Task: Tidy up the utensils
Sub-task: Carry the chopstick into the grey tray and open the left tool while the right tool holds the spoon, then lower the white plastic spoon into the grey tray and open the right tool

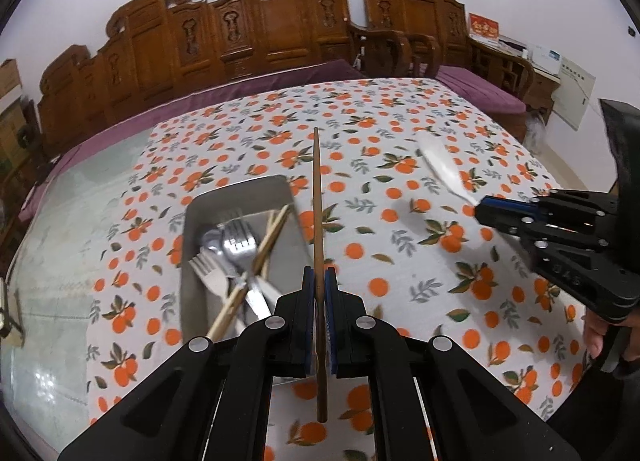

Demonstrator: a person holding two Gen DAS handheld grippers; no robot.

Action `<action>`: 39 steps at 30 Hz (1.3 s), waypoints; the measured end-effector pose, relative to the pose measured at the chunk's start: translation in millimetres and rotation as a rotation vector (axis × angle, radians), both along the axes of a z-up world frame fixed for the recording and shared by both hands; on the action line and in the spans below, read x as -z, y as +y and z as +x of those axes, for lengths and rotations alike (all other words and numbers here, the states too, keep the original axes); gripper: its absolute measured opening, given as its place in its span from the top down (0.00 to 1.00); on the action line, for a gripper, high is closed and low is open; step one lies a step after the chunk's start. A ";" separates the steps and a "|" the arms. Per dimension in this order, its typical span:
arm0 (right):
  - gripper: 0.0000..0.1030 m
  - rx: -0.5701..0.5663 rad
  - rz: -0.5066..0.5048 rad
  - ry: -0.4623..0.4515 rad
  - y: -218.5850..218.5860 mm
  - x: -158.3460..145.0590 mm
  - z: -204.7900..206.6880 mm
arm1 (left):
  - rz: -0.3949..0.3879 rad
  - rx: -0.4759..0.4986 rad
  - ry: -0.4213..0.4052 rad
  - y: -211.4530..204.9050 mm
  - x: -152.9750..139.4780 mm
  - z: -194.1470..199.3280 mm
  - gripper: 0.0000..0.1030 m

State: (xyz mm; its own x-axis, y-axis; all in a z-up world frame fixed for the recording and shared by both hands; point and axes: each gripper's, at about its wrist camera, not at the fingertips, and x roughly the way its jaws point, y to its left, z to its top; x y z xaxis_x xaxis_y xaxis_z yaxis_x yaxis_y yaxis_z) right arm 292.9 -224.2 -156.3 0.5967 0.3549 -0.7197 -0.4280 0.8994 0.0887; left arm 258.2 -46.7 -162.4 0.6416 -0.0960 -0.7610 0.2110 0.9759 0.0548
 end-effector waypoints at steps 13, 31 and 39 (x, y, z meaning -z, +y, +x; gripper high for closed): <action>0.91 -0.033 0.012 -0.001 13.2 -0.7 -4.6 | 0.033 -0.040 0.060 35.5 27.8 15.9 0.96; 0.91 -0.062 0.011 0.020 36.0 5.4 -2.0 | -0.031 -0.052 0.101 59.5 56.4 33.2 0.96; 0.91 -0.067 0.011 0.035 48.9 6.6 0.9 | -0.094 -0.070 0.056 72.7 44.9 29.2 0.95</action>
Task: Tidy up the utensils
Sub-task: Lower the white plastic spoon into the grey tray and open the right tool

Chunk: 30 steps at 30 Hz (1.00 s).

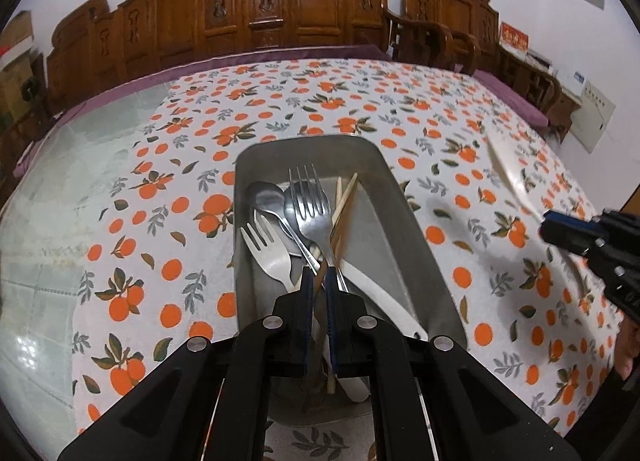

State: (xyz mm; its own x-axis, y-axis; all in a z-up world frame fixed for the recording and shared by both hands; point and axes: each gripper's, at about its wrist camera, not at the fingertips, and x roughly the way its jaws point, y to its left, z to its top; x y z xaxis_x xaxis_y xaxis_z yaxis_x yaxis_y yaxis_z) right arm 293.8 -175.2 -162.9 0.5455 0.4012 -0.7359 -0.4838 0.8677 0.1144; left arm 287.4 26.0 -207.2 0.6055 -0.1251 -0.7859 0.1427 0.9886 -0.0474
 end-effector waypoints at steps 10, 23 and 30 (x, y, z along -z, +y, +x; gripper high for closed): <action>0.91 0.000 0.039 -0.010 27.3 -17.0 10.8 | -0.003 -0.018 -0.066 13.5 -23.7 -7.5 0.95; 0.91 -0.027 0.058 0.017 65.9 -17.3 20.6 | -0.015 -0.081 -0.111 43.1 -38.5 -10.5 0.62; 0.91 -0.034 0.073 0.043 86.7 -12.0 27.0 | -0.001 -0.132 -0.133 57.8 -43.3 -11.6 0.19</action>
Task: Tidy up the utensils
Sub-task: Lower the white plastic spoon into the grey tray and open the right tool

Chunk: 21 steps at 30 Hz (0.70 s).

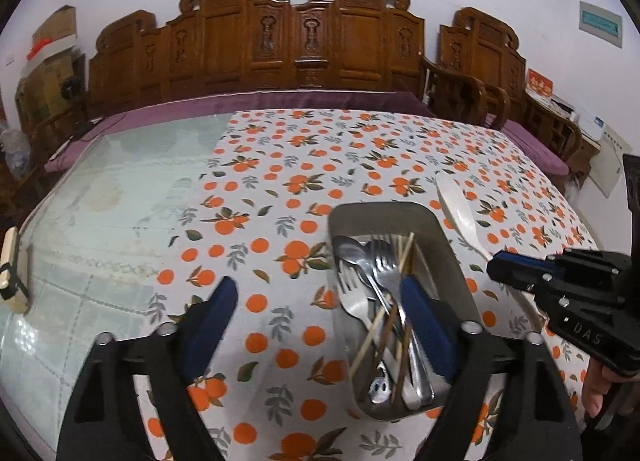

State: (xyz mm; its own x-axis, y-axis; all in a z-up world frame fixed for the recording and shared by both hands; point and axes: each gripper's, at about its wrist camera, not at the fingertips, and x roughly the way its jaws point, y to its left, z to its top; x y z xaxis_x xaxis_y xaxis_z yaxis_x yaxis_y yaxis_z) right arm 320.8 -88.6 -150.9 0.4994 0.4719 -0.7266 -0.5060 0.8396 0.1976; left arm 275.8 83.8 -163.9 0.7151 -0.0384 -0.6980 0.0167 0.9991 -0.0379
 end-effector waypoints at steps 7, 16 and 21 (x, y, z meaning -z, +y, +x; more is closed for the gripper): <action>0.91 -0.018 -0.002 0.026 20.9 9.4 6.1 | 0.025 -0.042 -0.006 13.8 -1.4 0.7 0.11; 0.91 -0.028 -0.010 0.081 43.3 31.9 13.6 | 0.009 -0.078 -0.006 29.4 -4.3 0.3 0.10; 0.91 -0.032 -0.011 0.109 55.6 42.7 15.0 | 0.001 -0.090 -0.006 34.3 -4.8 0.3 0.10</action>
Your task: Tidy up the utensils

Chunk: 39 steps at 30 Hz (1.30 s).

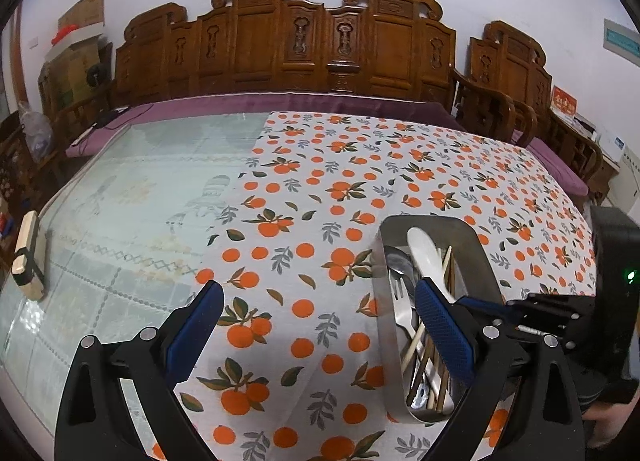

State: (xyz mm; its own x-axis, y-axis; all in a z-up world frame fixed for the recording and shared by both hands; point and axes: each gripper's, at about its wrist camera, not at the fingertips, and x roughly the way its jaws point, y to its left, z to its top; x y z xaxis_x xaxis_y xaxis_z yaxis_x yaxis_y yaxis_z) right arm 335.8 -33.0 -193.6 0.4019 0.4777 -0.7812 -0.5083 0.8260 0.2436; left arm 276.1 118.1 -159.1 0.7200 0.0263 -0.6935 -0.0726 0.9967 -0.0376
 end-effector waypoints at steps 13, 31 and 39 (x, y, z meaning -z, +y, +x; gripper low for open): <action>0.88 0.021 0.094 0.128 8.4 12.8 3.0 | 0.008 -0.001 0.008 -0.2 1.3 1.1 0.10; 0.84 -0.017 0.029 -0.080 -16.3 -26.7 -20.1 | 0.007 0.005 -0.003 -4.2 -1.6 -1.0 0.10; 0.64 0.052 0.024 -0.163 -56.3 -54.6 -37.6 | 0.003 0.008 -0.050 -20.6 -10.1 -14.7 0.10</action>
